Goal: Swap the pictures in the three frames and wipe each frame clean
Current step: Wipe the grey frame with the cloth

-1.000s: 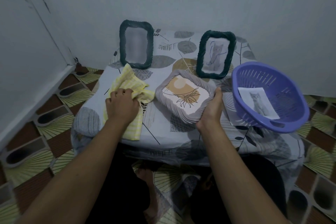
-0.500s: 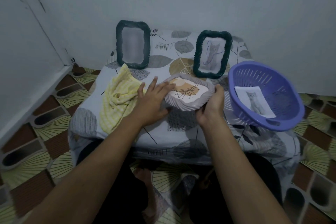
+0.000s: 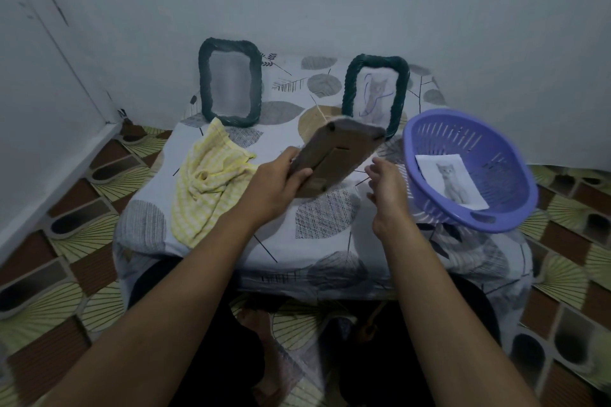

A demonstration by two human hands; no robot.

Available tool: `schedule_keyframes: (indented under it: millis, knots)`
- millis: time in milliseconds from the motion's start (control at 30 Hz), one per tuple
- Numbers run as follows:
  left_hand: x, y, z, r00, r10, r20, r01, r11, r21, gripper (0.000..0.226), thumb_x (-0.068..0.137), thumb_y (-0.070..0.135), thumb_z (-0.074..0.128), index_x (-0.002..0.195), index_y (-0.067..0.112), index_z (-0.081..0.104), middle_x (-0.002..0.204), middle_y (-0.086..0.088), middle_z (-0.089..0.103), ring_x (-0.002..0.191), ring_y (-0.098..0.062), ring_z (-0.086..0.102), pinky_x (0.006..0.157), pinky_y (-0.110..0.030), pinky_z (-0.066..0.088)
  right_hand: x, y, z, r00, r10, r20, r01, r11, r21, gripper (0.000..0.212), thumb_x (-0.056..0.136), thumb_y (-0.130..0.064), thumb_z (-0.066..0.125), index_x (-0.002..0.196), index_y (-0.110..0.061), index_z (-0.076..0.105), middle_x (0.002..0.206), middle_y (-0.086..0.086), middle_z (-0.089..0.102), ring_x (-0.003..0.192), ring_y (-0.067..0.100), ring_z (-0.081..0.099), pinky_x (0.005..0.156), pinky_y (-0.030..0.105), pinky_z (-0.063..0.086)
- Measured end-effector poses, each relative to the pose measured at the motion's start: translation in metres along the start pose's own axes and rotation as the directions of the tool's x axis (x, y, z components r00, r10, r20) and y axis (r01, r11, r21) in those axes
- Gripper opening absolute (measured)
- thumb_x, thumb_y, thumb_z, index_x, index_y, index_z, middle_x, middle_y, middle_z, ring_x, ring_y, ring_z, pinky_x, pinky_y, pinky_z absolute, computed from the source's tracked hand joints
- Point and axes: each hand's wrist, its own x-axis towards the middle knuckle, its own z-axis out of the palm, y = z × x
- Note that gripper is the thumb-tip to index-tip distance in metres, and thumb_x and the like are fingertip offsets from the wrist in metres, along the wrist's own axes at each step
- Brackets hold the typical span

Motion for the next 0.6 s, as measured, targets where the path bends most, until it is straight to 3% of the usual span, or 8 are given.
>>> schedule_keyframes:
  millis: [100,167,233,333,433,533,600]
  knots:
    - [0.002,0.002,-0.001,0.991,-0.119,0.059,0.125,0.986,-0.108,0.03,0.1,0.039,0.056,0.115,0.012,0.055,0.104,-0.003,0.069,0.091,-0.02,0.065,0.076,-0.038,0.051,-0.002,0.003,0.002,0.995,-0.071,0.074,0.074,0.996,-0.044,0.033,0.102,-0.02,0.047,0.134,-0.024,0.051,0.13,-0.003,0.053,0.116,0.014,0.048,0.087,0.029,0.036]
    - [0.002,0.001,0.0,0.973,-0.204,0.108,0.226,0.935,-0.273,0.031,0.098,0.036,0.059,0.122,0.016,0.055,0.117,0.003,0.068,0.105,-0.013,0.065,0.088,-0.038,0.053,-0.005,0.003,0.003,0.985,-0.073,0.158,0.075,0.997,-0.009,0.025,0.103,-0.02,0.045,0.127,-0.023,0.052,0.118,-0.006,0.057,0.107,0.011,0.053,0.075,0.024,0.04]
    - [-0.001,0.001,0.002,0.945,-0.276,0.177,0.327,0.818,-0.473,0.036,0.098,0.033,0.061,0.13,0.017,0.054,0.123,0.0,0.069,0.113,-0.017,0.066,0.094,-0.042,0.055,-0.01,0.004,0.004,0.965,-0.064,0.255,0.054,0.998,0.045,0.015,0.105,-0.018,0.044,0.115,-0.022,0.054,0.102,-0.009,0.064,0.094,0.009,0.063,0.071,0.022,0.049]
    - [-0.006,0.006,0.003,0.909,-0.342,0.237,0.411,0.653,-0.636,0.037,0.1,0.019,0.057,0.136,0.009,0.051,0.123,-0.01,0.069,0.11,-0.027,0.068,0.08,-0.034,0.059,-0.01,0.008,0.002,0.928,-0.063,0.367,0.019,0.992,0.123,0.023,0.103,-0.011,0.049,0.124,-0.017,0.054,0.104,0.0,0.074,0.095,0.017,0.073,0.081,0.037,0.061]
    - [-0.009,0.004,0.003,0.886,-0.386,0.257,0.444,0.55,-0.707,0.032,0.1,0.014,0.055,0.132,0.008,0.054,0.122,-0.013,0.069,0.11,-0.031,0.068,0.086,-0.042,0.058,-0.01,0.008,0.002,0.902,-0.081,0.424,0.009,0.986,0.169,0.033,0.102,-0.001,0.049,0.134,-0.01,0.05,0.114,0.012,0.072,0.104,0.025,0.071,0.09,0.044,0.059]
    - [-0.009,0.001,0.003,0.862,-0.464,0.202,0.463,0.562,-0.685,0.028,0.098,0.012,0.06,0.126,0.012,0.055,0.118,-0.012,0.07,0.108,-0.033,0.068,0.085,-0.044,0.059,-0.012,0.008,0.005,0.895,-0.095,0.436,0.007,0.98,0.2,0.036,0.1,0.004,0.049,0.133,-0.009,0.049,0.108,0.011,0.073,0.096,0.023,0.073,0.083,0.039,0.061]
    - [-0.007,0.003,0.002,0.849,-0.523,0.079,0.474,0.687,-0.551,0.042,0.095,0.017,0.066,0.132,0.017,0.047,0.12,-0.006,0.064,0.104,-0.025,0.067,0.082,-0.041,0.059,-0.013,0.01,0.008,0.896,-0.091,0.434,-0.004,0.977,0.213,0.036,0.099,0.005,0.05,0.132,-0.009,0.048,0.105,0.012,0.073,0.092,0.023,0.073,0.08,0.039,0.062]
